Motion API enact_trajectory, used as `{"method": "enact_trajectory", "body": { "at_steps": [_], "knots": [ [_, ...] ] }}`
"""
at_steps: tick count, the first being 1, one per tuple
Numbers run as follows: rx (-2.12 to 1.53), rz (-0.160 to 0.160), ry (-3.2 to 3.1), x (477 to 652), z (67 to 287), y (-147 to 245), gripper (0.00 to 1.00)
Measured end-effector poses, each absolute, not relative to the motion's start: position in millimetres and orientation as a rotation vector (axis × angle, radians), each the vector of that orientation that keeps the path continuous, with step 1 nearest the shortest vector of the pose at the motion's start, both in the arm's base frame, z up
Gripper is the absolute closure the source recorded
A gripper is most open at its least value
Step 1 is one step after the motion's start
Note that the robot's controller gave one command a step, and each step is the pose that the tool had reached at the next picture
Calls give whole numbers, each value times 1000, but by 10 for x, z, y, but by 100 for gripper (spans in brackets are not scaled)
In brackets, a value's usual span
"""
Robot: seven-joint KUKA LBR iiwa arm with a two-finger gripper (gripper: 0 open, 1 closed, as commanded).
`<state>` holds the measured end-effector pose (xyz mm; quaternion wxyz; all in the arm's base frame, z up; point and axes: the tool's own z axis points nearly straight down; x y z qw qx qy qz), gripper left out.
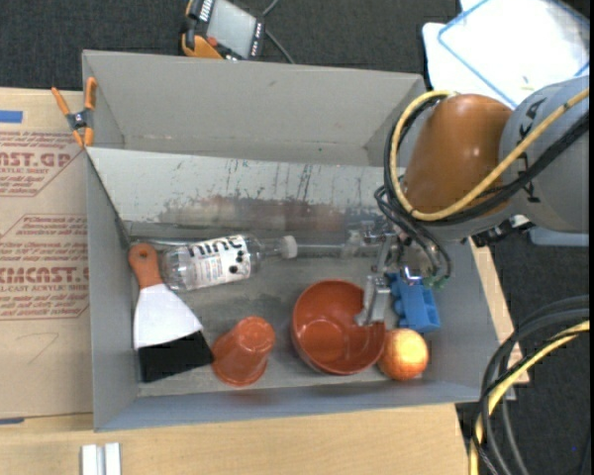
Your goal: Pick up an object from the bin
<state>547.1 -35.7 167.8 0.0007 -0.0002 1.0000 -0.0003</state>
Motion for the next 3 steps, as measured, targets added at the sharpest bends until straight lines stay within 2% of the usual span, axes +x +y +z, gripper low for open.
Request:
{"method": "enact_trajectory", "body": {
  "at_steps": [1, 2, 3],
  "knots": [
    [-1, -1, 3140, 5471, 1678, -357, 0],
    [-173, -2, 3131, 5447, 911, -424, 0],
    [-196, -3, 3128, 5440, 668, -384, 0]
  ]
}}
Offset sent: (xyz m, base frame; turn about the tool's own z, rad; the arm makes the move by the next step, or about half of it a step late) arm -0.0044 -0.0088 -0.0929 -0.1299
